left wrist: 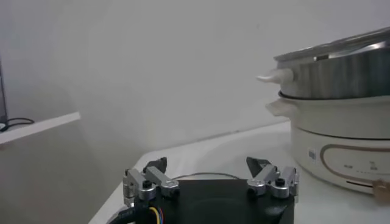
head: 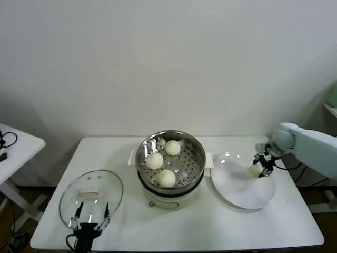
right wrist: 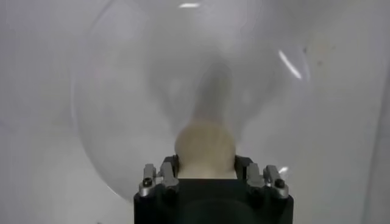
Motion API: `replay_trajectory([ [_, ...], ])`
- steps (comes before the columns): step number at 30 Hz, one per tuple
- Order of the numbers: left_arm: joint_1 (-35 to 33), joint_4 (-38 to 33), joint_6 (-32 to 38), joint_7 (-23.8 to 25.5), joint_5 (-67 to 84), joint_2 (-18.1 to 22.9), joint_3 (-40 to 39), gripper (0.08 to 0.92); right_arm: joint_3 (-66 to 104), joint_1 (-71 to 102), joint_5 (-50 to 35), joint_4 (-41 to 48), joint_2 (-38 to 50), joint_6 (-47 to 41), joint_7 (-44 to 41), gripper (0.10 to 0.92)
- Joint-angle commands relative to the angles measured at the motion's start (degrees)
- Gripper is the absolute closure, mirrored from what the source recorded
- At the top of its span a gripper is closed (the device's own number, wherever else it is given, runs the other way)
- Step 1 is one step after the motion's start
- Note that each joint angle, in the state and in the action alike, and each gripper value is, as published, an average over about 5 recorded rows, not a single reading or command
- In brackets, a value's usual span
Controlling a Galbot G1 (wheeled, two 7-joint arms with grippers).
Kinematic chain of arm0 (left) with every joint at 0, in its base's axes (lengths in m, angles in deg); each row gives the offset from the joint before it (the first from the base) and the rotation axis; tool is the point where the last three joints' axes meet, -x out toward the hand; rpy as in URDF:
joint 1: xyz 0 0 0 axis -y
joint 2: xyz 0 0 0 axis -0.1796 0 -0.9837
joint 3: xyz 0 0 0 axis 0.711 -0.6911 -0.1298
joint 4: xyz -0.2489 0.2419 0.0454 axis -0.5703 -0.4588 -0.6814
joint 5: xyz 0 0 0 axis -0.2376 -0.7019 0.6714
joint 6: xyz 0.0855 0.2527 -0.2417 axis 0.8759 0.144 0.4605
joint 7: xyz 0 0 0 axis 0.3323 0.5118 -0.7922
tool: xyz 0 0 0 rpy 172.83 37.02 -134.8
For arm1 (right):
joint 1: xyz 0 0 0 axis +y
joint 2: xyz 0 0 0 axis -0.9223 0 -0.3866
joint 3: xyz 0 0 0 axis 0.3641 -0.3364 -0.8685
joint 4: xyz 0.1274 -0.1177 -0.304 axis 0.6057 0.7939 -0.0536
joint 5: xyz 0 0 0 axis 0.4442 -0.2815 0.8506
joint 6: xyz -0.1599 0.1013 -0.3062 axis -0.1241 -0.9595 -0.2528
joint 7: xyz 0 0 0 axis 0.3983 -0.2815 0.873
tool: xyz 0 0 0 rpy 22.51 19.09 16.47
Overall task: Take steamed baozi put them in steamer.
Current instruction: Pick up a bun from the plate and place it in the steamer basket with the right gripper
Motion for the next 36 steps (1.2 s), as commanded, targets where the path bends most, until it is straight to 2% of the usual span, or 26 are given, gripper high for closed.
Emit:
replay_trajectory([
  [1,-0.1,-0.3,0.0,0.0,0.1,2.8,-0.3,0.177,-25.4,-32.0,-21.3,-18.0,-1.2,-3.6,-1.7,0.421],
  [7,-0.1,-0.2,0.3,0.0,0.3,2.8,-0.8,0.177,-28.9,-44.6,-32.0,-28.9,-5.3,-8.0,-0.9,0.419],
  [15,0.3,-0.3,0.4,0.0,0.5,2.8,-1.1,0.177,-14.6,-38.1,-36.7,-34.0,-9.8,-16.5,4.6,0.414],
  [24,0.4,-0.2,0.4,0.1,1.1,2.8,-0.7,0.177,-7.6,-25.3,-30.7,-31.1,-15.2,-20.4,10.0,0.409],
  [29,0.4,-0.2,0.3,0.2,1.2,2.8,-0.4,0.177,-6.2,-19.5,-25.1,-27.1,-16.1,-20.1,10.7,0.406],
  [36,0.5,0.1,0.3,0.2,1.1,2.8,-0.4,0.177,-5.5,-14.3,-21.4,-22.6,-16.0,-19.3,10.7,0.398],
])
